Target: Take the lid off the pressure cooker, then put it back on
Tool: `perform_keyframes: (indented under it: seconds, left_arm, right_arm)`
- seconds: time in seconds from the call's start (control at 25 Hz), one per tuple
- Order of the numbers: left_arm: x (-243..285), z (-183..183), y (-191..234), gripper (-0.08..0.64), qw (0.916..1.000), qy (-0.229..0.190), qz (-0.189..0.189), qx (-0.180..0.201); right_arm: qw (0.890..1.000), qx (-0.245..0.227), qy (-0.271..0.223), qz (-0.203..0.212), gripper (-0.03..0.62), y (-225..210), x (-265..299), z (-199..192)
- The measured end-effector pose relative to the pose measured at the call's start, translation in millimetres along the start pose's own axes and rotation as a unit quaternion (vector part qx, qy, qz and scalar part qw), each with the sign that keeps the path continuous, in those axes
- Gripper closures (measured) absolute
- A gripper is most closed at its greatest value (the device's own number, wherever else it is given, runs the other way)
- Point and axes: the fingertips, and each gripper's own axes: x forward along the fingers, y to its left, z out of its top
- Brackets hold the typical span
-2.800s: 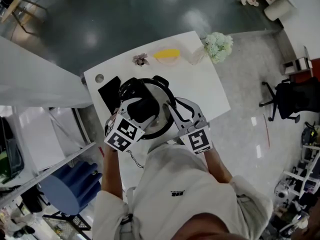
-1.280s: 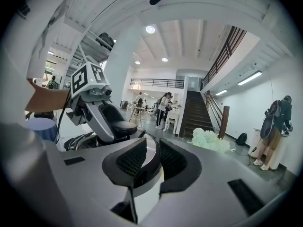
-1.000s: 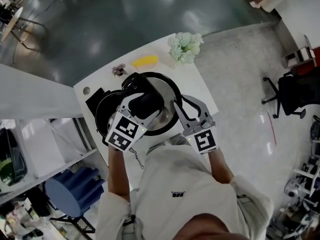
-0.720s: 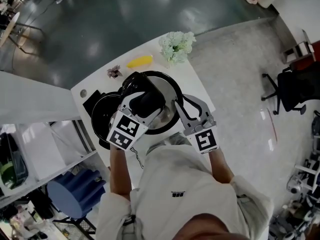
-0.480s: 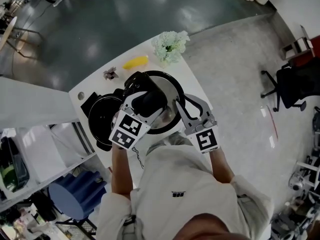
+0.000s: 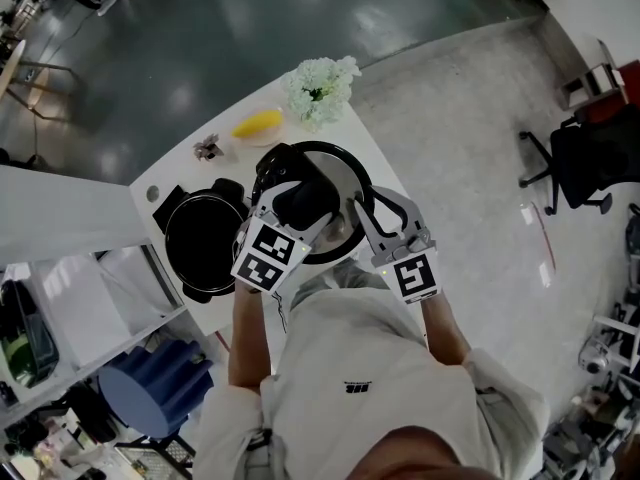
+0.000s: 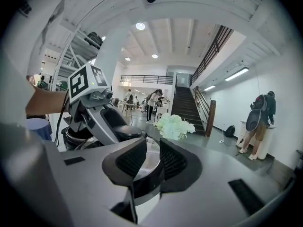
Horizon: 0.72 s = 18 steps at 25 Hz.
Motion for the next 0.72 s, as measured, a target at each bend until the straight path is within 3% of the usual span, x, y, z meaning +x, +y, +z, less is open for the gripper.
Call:
perform_keyframes:
  seconds: [0.4, 0.6, 0.72]
  left_arm:
    - [39, -14, -9, 0.273, 0.9998, 0.006, 0.008, -0.020]
    - [56, -28, -12, 0.273, 0.9993, 0.015, 0.018, -0.031]
    - [67, -36, -13, 0.273, 0.9989, 0.017, 0.021, -0.038]
  right_arm:
    - [0.999, 0.032, 0.036, 0.002, 0.514, -8, -6, -36]
    - [0.999, 0.023, 0.037, 0.007, 0.514, -9, -8, -57]
    - [0.998, 0.045, 0.052, 0.007, 0.514, -9, -9, -66]
